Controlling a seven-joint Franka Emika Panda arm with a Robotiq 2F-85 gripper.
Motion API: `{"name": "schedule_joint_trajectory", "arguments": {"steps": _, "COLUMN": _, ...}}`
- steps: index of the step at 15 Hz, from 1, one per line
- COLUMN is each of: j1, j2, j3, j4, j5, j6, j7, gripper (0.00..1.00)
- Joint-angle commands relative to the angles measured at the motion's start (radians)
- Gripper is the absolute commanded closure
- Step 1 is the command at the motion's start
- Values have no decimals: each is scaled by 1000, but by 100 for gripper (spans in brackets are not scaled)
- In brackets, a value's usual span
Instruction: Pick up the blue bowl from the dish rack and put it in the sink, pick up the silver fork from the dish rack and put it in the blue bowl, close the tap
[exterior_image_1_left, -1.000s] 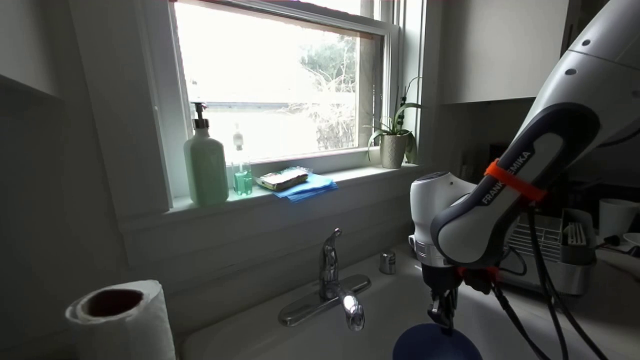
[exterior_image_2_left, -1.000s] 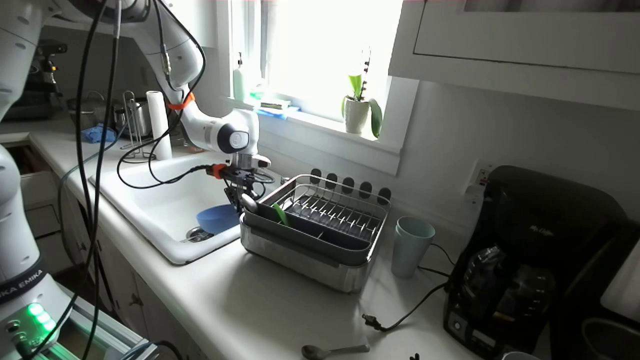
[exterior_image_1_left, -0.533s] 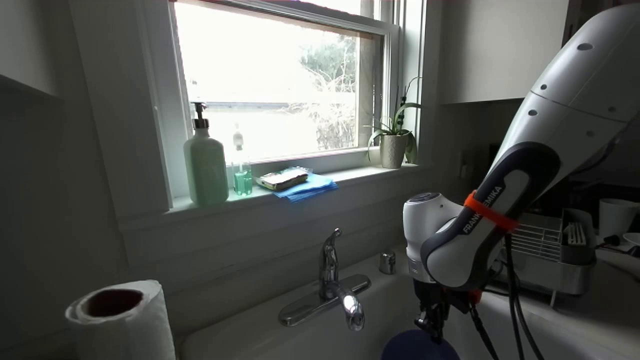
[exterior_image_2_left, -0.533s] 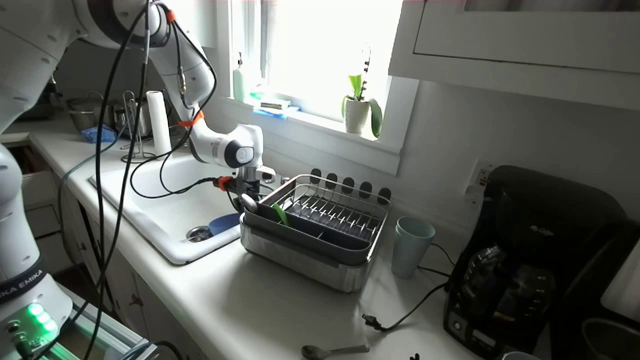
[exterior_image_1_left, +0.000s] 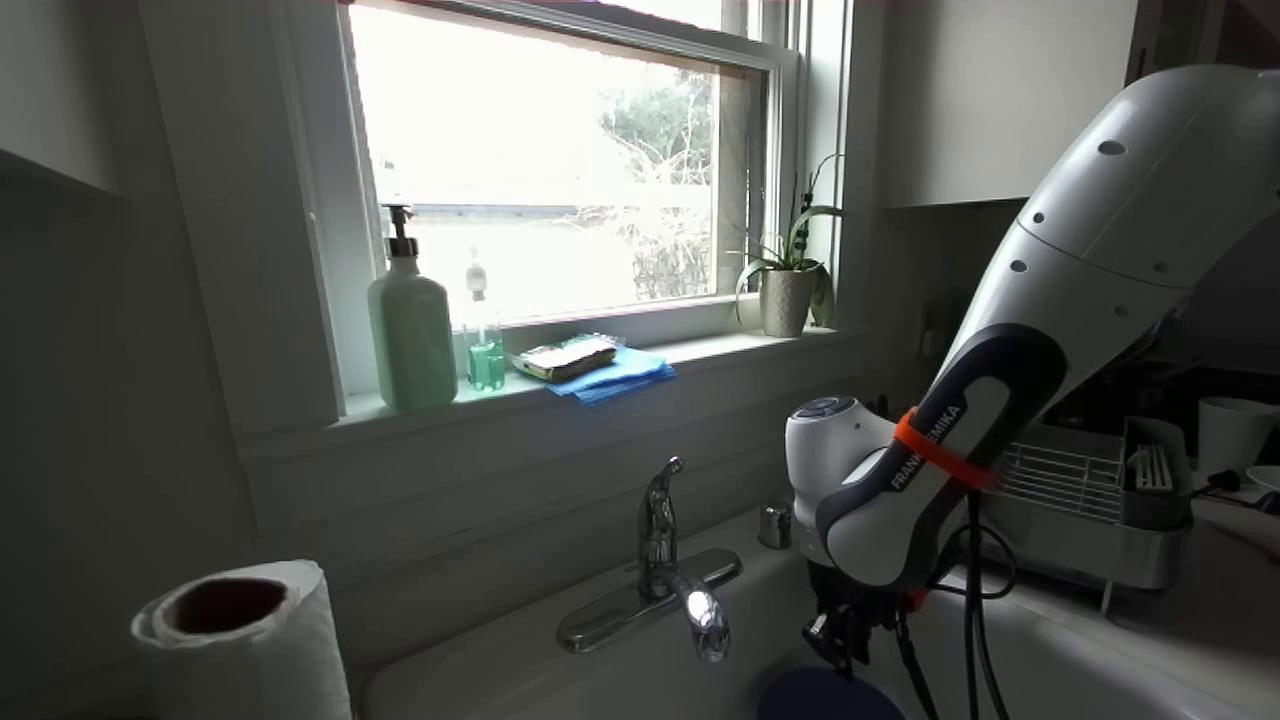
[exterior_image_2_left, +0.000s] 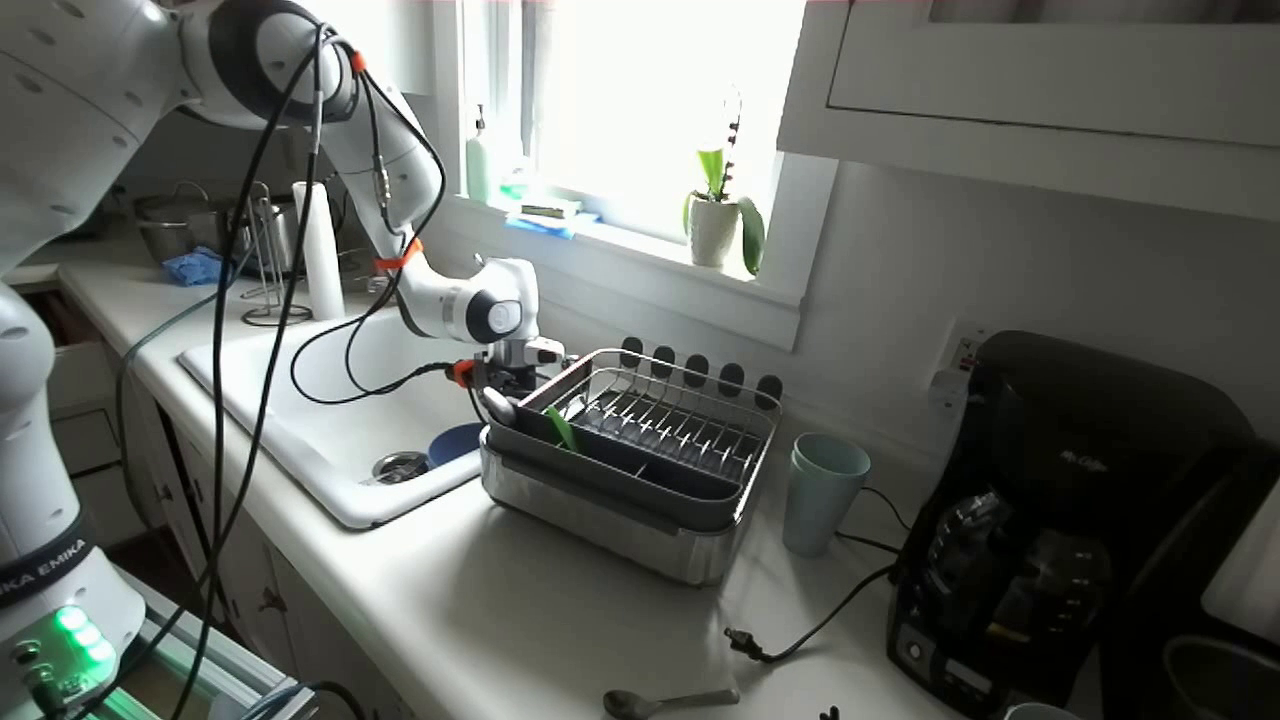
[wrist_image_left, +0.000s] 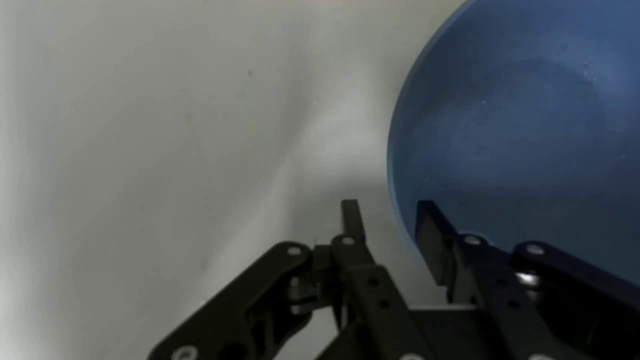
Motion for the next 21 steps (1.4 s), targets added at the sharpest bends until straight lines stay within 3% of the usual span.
{"name": "schedule_joint_trajectory", "arguments": {"steps": 1, "j1": 7, "j2": -35, "j3": -3, "j4": 24, "j5": 17, "j6": -40, "j7": 29, "gripper": 34}}
{"name": "schedule_joint_trajectory", "arguments": {"steps": 6, "j1": -20, "j2": -142, "j3": 28, "j4": -2, "j5": 43, "j6": -135, "j7": -6, "gripper": 1}}
{"name": "schedule_joint_trajectory", "arguments": {"steps": 12, "j1": -26, "j2": -286, "j3": 13, "j4": -9, "j5": 31, "j6": -297, "j7": 16, "gripper": 0}}
{"name": "schedule_joint_trajectory", "arguments": {"steps": 21, "j1": -32, "j2": -466, "j3": -26, "j4": 5, "j5": -98, "j6": -520, "j7": 22, "gripper": 0}}
